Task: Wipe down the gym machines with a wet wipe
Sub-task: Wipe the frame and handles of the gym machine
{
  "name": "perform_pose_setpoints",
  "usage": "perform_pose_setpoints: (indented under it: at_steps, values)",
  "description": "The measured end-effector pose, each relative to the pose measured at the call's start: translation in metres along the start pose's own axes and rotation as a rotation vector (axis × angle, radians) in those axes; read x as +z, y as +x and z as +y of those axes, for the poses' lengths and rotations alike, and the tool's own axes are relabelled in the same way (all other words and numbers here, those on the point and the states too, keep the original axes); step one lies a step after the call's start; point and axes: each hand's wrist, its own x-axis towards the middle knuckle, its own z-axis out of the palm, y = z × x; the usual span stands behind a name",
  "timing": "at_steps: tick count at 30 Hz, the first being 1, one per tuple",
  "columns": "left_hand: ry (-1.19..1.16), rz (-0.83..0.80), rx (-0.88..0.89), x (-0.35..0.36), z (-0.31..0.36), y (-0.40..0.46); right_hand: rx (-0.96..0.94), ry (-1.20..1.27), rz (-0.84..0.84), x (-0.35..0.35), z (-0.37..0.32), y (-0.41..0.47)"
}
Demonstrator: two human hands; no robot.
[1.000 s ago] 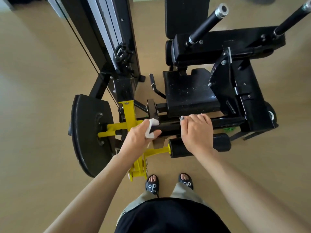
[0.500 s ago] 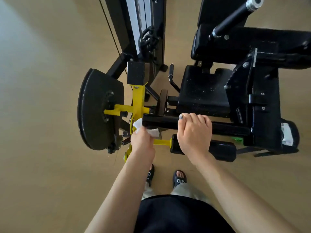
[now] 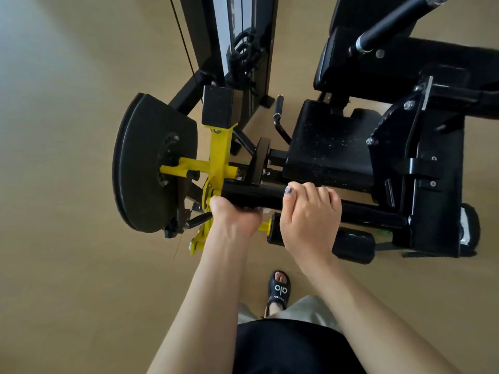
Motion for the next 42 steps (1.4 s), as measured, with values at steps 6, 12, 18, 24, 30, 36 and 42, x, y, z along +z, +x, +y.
perform_pose_setpoints:
  at_steps: [6, 12, 18, 24, 30, 36, 42]
  values:
    - [-0.016, -0.108, -0.208, -0.033, 0.012, 0.079, 0.019, -0.033, 0.038, 0.004, -0.002, 0.002]
    - [0.027, -0.071, -0.241, -0.048, 0.011, 0.129, 0.022, -0.029, 0.113, 0.011, -0.004, 0.0]
    - [0.14, 0.069, -0.172, -0.044, 0.008, 0.124, 0.041, -0.033, 0.093, 0.011, -0.005, 0.001]
    - [0.234, 0.063, -0.04, -0.021, 0.015, 0.054, 0.055, -0.006, 0.009, 0.003, -0.006, 0.001]
    - [0.515, 0.055, 0.247, 0.0, 0.006, -0.037, 0.062, 0.019, -0.035, -0.002, -0.006, 0.001]
    - [0.769, 0.227, 0.574, 0.001, -0.018, -0.065, 0.05, 0.044, -0.096, -0.006, -0.004, 0.001]
    - [0.942, 0.188, 1.078, -0.018, -0.039, -0.054, 0.04, 0.059, -0.135, -0.009, -0.003, 0.003]
